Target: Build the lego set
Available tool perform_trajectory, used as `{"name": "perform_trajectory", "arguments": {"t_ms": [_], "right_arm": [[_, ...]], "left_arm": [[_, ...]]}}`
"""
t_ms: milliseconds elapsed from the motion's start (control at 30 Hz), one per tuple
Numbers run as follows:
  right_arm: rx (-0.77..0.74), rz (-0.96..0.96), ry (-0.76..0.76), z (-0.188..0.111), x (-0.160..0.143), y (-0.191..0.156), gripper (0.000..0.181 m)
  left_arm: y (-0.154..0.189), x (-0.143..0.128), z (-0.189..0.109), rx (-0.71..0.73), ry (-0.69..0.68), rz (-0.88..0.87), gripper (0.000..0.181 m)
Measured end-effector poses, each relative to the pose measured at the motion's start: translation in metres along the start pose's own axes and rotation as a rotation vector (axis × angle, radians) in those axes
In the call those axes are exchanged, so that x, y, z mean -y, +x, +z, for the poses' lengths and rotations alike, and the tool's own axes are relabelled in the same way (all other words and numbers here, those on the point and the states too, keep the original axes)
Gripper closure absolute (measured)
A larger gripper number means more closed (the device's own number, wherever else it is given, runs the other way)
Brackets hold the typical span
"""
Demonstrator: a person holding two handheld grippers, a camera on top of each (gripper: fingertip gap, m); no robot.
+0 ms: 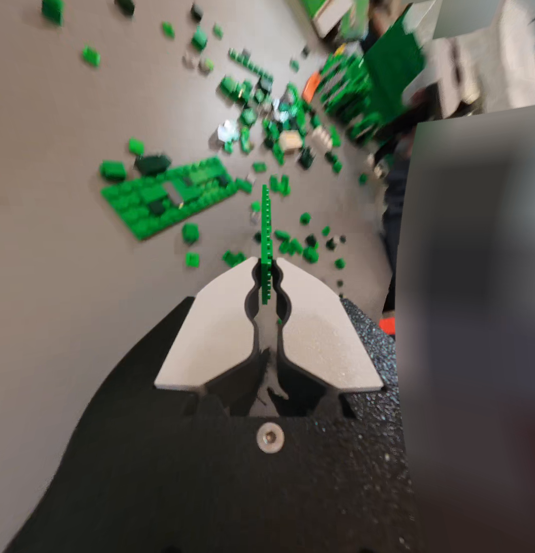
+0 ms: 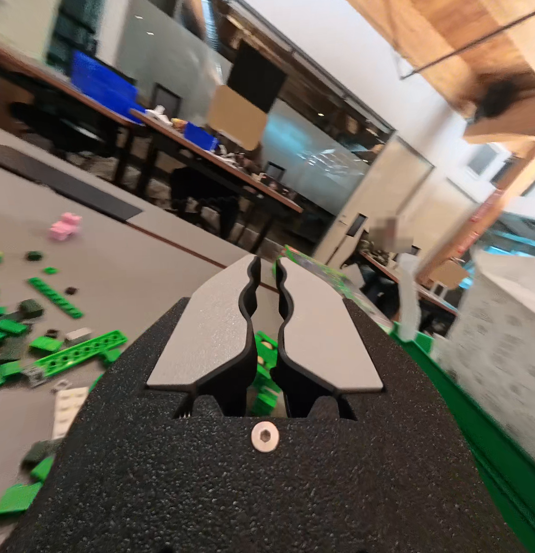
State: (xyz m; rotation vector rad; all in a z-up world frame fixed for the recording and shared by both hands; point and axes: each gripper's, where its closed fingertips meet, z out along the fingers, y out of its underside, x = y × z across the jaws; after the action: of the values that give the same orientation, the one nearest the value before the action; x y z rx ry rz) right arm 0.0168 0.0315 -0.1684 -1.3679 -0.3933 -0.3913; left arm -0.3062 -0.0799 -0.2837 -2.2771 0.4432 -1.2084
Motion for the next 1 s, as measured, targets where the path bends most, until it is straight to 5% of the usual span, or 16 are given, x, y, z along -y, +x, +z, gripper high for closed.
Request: {"name": "perform_trajectory", "arguments": {"t_ms": [133,333,400,600,733,1000], "right_arm": [[-0.108,0.082,-0.008,-0.007,-0.009,0.036,0.174],[-0.191,0.175,-0.008,-0.014,-0.021,0.063,0.176],[-0.188,0.197,0.01,-0.014,-0.02,0.063,0.174],[-0.12,0.121,0.054,-0.007,-0.011,0.038,0.147],[-0.043,0.021,0.132,-0.006,0.007,0.014,0.135],[0.229,-0.201,0.14,-0.007,0.03,-0.064,0.131]], "left_arm": [[-0.002,-0.011,-0.027,0.034,-0.075,-0.003,0.176],[-0.007,-0.003,-0.04,-0.028,0.004,-0.085,0.175],[-0.012,-0.004,-0.04,-0.006,-0.007,-0.097,0.163],[-0.005,-0.004,-0.043,-0.005,-0.033,-0.09,0.116],[0.0,0.005,-0.057,0.064,0.022,-0.057,0.106],[-0.008,-0.01,-0.088,0.355,-0.083,0.038,0.084]]}}
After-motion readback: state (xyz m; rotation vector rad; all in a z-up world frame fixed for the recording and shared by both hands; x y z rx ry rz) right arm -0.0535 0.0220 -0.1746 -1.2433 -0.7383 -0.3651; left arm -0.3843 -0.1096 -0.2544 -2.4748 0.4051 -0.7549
